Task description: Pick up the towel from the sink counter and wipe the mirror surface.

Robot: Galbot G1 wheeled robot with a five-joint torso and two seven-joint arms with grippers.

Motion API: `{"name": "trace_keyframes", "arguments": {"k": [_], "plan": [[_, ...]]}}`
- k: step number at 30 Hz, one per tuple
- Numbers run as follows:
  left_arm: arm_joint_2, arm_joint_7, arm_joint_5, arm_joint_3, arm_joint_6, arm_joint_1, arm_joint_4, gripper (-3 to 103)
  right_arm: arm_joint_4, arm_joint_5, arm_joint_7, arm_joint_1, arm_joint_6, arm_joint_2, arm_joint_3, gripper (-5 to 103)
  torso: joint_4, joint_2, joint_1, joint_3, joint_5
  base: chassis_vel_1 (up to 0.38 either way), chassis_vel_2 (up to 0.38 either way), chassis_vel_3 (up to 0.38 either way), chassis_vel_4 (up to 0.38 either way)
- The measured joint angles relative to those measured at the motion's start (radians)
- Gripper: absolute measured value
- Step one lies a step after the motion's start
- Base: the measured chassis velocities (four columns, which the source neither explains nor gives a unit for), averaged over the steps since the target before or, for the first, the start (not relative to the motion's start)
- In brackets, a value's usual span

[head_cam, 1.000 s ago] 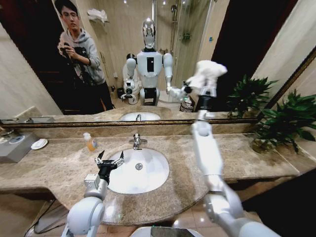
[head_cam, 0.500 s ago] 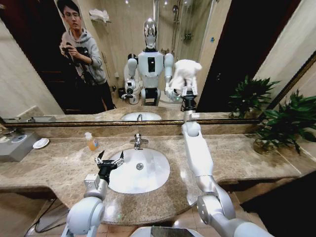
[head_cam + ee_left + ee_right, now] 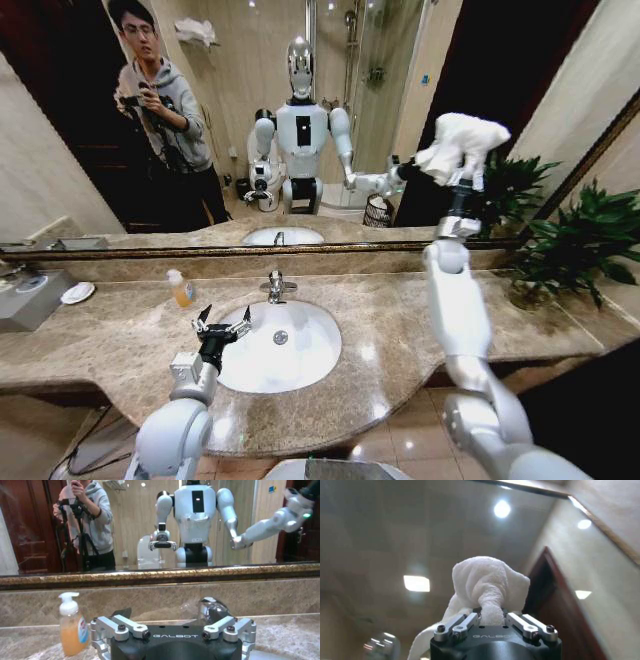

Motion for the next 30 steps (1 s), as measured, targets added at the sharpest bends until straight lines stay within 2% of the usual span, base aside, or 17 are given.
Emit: {"name": "trace_keyframes", "arguments": {"k": [3, 6, 11, 18, 24, 30], "plan": [[0.000, 0.000, 0.000, 0.000, 0.000, 0.000, 0.000, 100, 0.054, -0.018, -0.008, -0.019, -0.021, 0.015, -0.013, 14, 0.0001, 0.000, 0.000, 0.000, -0.0006, 0.000, 0.000, 0.000, 0.000], [0.000, 0.000, 0.000, 0.000, 0.000, 0.000, 0.000, 100, 0.134, -0.031, -0.010, -0.036, -0.047, 0.020, -0.031, 14, -0.0014, 0.000, 0.000, 0.000, -0.0004, 0.000, 0.000, 0.000, 0.000], [0.000, 0.000, 0.000, 0.000, 0.000, 0.000, 0.000, 100, 0.180, -0.034, -0.010, -0.036, -0.064, 0.013, -0.041, 14, -0.0016, 0.000, 0.000, 0.000, -0.0003, 0.000, 0.000, 0.000, 0.000], [0.000, 0.000, 0.000, 0.000, 0.000, 0.000, 0.000, 100, 0.181, -0.037, -0.010, -0.017, -0.070, 0.008, -0.049, 14, -0.0013, 0.000, 0.000, 0.000, -0.0003, 0.073, 0.054, -0.057, -0.069], [0.000, 0.000, 0.000, 0.000, 0.000, 0.000, 0.000, 100, 0.159, -0.046, -0.013, -0.006, -0.071, 0.021, -0.059, 14, -0.0007, 0.000, 0.000, 0.000, -0.0007, 0.191, 0.199, -0.185, -0.192], [0.000, 0.000, 0.000, 0.000, 0.000, 0.000, 0.000, 100, 0.156, -0.055, -0.014, 0.001, -0.069, 0.034, -0.071, 14, -0.0012, 0.000, 0.000, 0.000, -0.0004, 0.247, 0.224, -0.247, -0.239]]}}
